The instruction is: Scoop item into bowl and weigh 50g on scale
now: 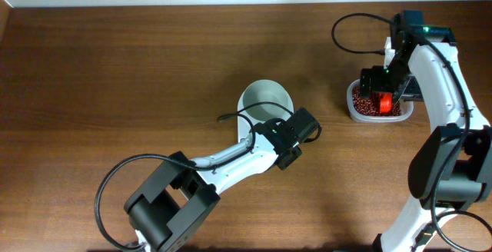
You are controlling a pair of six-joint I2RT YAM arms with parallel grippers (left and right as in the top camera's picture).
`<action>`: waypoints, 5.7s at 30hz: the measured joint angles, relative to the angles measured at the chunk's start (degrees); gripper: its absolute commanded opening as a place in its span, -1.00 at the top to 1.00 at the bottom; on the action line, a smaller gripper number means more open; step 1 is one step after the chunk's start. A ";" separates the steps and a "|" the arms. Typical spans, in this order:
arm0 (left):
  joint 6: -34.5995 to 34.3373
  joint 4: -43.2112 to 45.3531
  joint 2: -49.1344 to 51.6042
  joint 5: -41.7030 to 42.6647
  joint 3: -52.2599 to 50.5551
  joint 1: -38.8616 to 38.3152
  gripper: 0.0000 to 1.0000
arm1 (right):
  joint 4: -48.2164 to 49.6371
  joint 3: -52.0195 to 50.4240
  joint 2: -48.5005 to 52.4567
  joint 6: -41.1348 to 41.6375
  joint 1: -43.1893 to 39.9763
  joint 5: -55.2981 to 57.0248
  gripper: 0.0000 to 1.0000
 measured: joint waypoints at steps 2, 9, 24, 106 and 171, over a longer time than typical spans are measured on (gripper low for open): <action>0.02 -0.17 0.02 -0.48 0.00 0.00 1.00 | 0.00 0.00 0.00 0.02 0.00 0.00 -0.98; 0.02 -0.24 0.11 -1.29 0.00 0.11 1.00 | 0.00 0.00 0.00 0.00 0.00 0.00 -0.98; 0.24 -2.93 0.11 -1.68 0.17 0.37 1.00 | 0.00 0.00 0.00 0.04 0.00 0.00 -0.98; -1.81 -6.16 2.73 -0.42 5.22 1.62 1.00 | 0.00 0.00 0.00 0.00 0.00 0.00 -0.98; -0.70 -9.57 2.78 1.60 5.07 1.46 1.00 | 0.00 0.00 0.00 0.02 0.00 0.02 -0.98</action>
